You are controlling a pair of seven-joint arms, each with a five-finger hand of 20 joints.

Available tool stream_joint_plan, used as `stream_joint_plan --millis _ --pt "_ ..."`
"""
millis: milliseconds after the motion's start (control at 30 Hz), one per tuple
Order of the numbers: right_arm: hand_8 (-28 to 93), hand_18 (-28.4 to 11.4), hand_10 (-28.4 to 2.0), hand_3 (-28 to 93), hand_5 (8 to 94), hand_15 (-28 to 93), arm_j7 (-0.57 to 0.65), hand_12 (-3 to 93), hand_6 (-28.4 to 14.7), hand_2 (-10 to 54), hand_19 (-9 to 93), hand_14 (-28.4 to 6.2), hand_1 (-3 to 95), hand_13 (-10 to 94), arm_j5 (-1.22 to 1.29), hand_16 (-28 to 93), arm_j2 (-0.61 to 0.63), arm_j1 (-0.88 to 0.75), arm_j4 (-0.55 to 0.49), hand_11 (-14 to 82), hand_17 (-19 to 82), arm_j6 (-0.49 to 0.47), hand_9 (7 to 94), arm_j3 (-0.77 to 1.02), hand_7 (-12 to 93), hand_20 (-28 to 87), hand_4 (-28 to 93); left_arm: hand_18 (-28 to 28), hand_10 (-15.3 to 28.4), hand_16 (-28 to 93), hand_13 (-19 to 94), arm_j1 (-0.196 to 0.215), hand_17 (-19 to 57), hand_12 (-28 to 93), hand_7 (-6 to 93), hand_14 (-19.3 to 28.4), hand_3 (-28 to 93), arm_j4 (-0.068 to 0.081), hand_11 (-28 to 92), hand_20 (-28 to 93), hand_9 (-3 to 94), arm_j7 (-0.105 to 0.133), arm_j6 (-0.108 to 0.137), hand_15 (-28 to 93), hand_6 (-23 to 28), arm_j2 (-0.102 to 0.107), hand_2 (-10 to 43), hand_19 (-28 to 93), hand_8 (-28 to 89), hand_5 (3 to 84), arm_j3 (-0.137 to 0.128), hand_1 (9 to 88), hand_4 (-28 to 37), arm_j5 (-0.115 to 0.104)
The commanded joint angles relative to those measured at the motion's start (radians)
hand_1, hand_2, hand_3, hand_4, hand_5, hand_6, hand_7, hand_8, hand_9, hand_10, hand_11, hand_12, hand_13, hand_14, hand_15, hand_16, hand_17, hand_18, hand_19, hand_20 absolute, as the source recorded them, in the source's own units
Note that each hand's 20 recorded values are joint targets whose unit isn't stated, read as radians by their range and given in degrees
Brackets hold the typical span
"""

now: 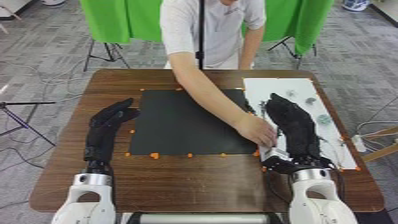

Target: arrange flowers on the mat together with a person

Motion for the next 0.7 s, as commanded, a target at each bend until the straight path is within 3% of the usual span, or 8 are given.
stream_joint_plan --millis 33,367,700 --pt "-7 -11.7 -15.0 72 49.7 10 0.006 15.4 -1.8 2.8 1 -14.5 15.1 35 -0.008 20 0.0 0.005 0.0 5.7 19 -0.006 46.2 -0.005 12 26 -15 13.4 14.2 2 42 0.008 11.0 16 16.1 18.8 65 -0.007 24 23 50.6 -0.027 -0.004 25 4.7 -0.007 -3.2 11 -5 50.9 0.003 30.5 -15.3 0.011" --pt "-7 -11.6 -15.0 72 49.7 10 0.004 15.6 -1.8 2.9 1 -14.5 15.2 35 -0.005 20 -0.001 0.008 0.003 5.7 19 -0.014 46.4 -0.012 12 26 -15 13.4 14.3 2 41 0.001 10.6 16 15.8 18.8 64 0.003 24 22 50.6 -0.047 -0.021 24 4.7 -0.012 -2.9 11 -5 50.8 0.005 30.3 -15.6 0.016" --pt "-8 -11.7 -14.7 72 50.2 10 0.001 15.5 -1.8 2.8 1 -12.2 15.1 35 -0.006 19 0.003 0.009 0.003 6.0 19 -0.01 47.7 -0.01 12 26 -15 13.3 14.3 2 41 0.0 10.4 16 15.6 18.8 64 -0.001 24 22 50.3 -0.056 -0.032 24 4.8 -0.015 -2.7 11 -5 50.8 -0.002 30.3 -15.6 0.021"
